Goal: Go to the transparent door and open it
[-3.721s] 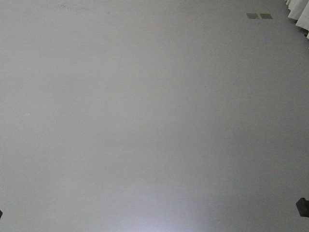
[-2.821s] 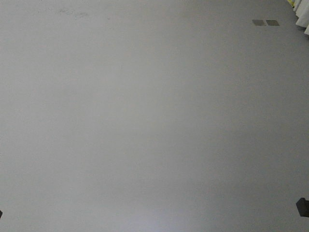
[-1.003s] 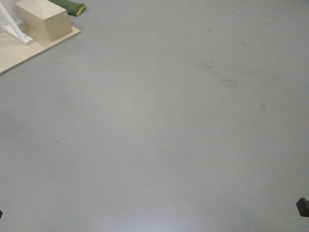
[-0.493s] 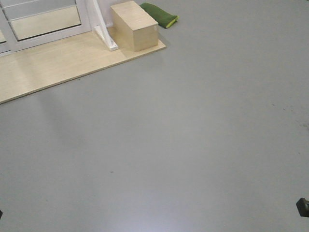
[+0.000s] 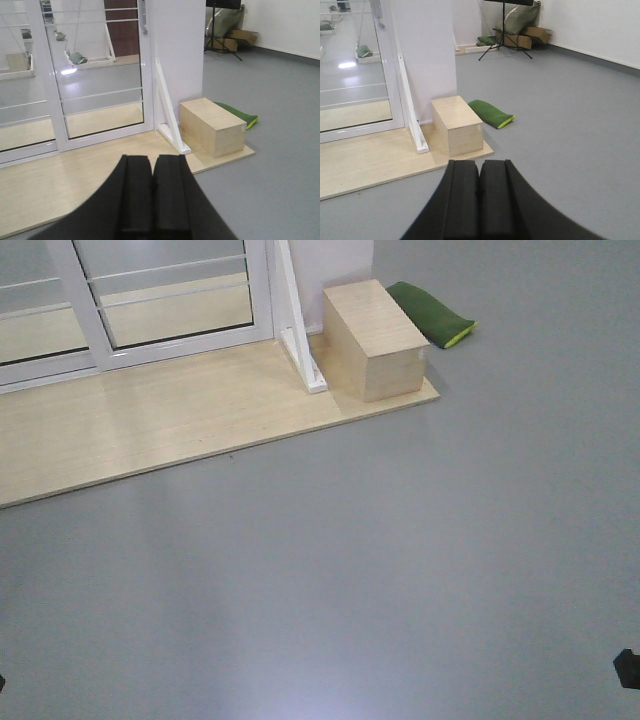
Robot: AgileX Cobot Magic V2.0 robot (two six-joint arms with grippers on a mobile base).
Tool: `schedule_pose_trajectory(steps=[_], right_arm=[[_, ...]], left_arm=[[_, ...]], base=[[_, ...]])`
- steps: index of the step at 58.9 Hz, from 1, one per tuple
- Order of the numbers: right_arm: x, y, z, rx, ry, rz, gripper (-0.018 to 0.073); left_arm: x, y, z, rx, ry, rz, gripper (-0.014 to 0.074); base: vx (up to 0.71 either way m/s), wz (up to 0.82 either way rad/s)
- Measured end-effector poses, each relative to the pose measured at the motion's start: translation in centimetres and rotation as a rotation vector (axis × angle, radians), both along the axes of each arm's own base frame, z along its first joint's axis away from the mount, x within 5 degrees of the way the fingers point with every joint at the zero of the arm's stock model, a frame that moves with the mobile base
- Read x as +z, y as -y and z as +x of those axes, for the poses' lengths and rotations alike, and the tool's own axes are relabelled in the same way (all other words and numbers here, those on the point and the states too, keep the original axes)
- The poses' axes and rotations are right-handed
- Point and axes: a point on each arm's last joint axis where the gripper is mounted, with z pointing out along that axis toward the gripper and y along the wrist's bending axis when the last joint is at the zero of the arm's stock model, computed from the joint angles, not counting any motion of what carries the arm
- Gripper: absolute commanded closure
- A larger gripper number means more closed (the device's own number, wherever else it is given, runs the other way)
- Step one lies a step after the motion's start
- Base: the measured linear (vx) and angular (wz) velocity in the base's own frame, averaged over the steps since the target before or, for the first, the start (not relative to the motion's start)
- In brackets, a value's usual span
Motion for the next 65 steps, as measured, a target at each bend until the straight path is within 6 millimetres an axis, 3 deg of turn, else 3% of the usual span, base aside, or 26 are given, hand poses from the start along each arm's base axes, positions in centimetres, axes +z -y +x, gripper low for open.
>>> schedule_pose_trajectory(steps=[65], right_arm=[[0.0,0.0,0.0,-0.001,0.0,0.006,0.0567]], left_arm=[[0.0,0.0,0.0,0.0,0.0,0.0,0.0602]], base=[[0.7,0.25]])
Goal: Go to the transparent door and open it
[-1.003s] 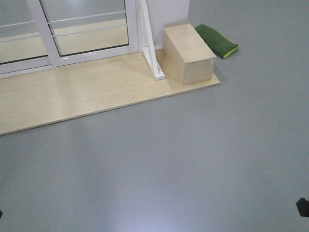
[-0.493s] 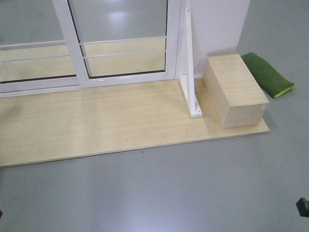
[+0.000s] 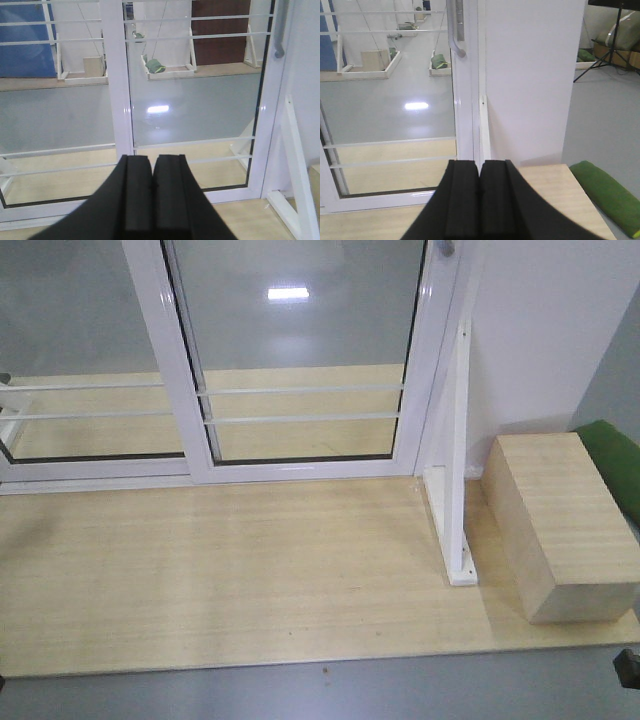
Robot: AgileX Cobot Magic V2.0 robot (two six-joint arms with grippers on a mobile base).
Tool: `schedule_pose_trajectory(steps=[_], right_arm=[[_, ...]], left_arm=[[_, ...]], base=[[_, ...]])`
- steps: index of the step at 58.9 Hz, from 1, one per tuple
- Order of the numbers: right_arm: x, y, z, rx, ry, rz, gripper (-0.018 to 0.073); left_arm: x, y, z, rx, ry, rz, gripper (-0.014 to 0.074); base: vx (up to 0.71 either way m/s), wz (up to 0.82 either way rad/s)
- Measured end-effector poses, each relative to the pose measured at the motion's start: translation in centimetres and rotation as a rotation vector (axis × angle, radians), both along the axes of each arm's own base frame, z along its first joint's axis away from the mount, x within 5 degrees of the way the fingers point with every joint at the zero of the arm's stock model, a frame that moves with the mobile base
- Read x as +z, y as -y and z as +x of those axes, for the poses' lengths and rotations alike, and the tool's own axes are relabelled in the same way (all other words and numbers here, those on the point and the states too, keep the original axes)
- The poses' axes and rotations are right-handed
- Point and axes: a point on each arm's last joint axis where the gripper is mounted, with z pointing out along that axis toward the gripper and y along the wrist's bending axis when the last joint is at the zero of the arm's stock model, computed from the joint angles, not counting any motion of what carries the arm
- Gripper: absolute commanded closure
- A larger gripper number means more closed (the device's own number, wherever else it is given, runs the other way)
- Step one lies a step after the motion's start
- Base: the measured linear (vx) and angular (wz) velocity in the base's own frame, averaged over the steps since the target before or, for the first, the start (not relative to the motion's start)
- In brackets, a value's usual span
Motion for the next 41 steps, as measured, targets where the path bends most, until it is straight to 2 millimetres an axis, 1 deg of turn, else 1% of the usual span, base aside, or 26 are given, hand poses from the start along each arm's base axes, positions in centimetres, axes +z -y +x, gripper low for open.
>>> schedule_pose_trajectory(steps=[19,41], right_arm=[[0.0,0.0,0.0,0.0,0.0,0.0,0.0567],[0.0,0.0,0.0,0.0,0.0,0.0,0.0567]], left_arm=[[0.0,0.0,0.0,0.0,0.0,0.0,0.0602],[0.0,0.0,0.0,0.0,0.0,0.0,0.0602]], base=[[0.53,0.09],[0.35,0.05]])
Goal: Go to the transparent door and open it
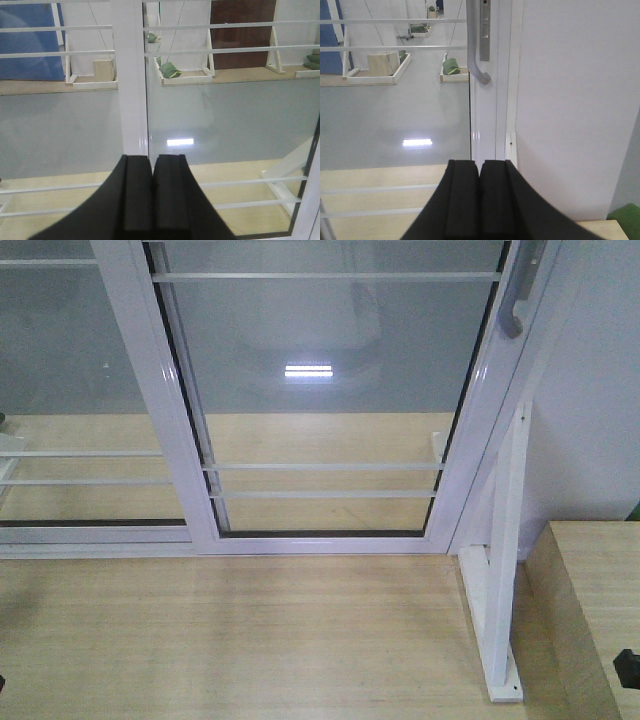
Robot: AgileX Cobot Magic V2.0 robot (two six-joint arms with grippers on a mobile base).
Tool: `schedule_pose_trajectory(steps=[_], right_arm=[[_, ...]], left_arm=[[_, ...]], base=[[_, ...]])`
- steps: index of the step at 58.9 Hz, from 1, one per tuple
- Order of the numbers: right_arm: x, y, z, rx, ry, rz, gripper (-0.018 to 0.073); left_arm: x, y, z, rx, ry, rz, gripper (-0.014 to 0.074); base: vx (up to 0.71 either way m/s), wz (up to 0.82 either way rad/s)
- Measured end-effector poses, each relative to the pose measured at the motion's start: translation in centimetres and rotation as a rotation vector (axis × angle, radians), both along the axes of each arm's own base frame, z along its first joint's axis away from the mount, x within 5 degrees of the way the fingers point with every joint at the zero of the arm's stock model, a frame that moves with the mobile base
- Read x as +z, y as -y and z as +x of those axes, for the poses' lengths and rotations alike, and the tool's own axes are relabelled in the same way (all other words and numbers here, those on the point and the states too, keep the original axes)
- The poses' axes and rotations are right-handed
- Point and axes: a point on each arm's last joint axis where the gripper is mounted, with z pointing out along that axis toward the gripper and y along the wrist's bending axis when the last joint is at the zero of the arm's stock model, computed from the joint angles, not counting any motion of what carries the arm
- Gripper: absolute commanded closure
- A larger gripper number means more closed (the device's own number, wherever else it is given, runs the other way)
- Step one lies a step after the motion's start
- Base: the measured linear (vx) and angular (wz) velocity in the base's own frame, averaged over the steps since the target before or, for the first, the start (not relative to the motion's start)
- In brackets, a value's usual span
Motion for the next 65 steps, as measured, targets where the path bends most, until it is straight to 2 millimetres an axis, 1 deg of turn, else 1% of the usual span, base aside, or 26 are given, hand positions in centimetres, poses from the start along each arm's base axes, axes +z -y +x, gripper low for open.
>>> schedule_pose_trajectory(steps=[27,65], right_arm=[[0.0,0.0,0.0,0.0,0.0,0.0,0.0567],[0.0,0.0,0.0,0.0,0.0,0.0,0.0567]], left_arm=[[0.0,0.0,0.0,0.0,0.0,0.0,0.0602],[0.0,0.0,0.0,0.0,0.0,0.0,0.0602]], base=[[0.23,0.03],[0.11,0.01]])
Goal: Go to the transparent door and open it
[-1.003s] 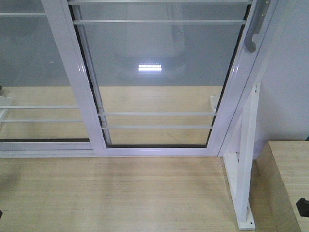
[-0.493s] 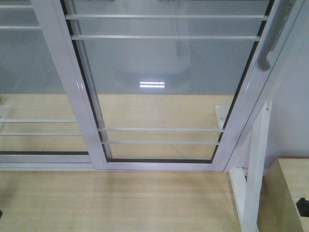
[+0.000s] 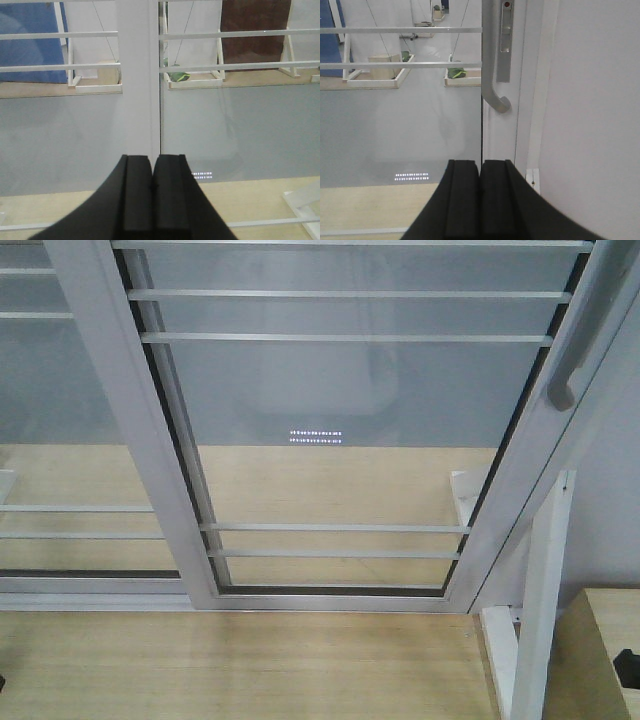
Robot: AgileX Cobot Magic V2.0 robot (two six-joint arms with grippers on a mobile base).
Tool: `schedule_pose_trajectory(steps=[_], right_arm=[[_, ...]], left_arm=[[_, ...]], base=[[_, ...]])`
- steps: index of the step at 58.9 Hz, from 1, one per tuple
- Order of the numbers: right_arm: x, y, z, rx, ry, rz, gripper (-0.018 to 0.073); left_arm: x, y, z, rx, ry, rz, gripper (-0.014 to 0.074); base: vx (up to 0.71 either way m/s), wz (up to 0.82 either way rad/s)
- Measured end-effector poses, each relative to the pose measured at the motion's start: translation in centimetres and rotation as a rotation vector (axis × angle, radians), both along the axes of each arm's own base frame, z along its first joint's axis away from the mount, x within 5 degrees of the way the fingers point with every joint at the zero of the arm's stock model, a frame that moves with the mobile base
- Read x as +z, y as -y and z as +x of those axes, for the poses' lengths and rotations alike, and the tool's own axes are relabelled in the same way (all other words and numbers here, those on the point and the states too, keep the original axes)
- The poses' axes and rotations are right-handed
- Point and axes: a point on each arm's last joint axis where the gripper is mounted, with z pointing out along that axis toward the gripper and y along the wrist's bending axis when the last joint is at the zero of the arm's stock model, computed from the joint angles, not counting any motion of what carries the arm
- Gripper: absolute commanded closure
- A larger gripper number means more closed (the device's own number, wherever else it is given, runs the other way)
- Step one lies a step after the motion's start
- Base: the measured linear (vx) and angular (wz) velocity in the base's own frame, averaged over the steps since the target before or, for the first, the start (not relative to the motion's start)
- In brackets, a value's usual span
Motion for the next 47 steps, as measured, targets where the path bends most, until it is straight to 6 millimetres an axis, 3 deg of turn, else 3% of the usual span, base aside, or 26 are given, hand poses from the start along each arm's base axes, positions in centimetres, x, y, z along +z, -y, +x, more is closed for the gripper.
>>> schedule_pose_trajectory(steps=[47], right_arm=[[-0.03,0.0,0.0,0.0,-0.001,0.0,0.0567]], left_arm=[[0.01,0.0,0.0,0.0,0.001,0.0,0.0602]], base=[[0.01,0.0]])
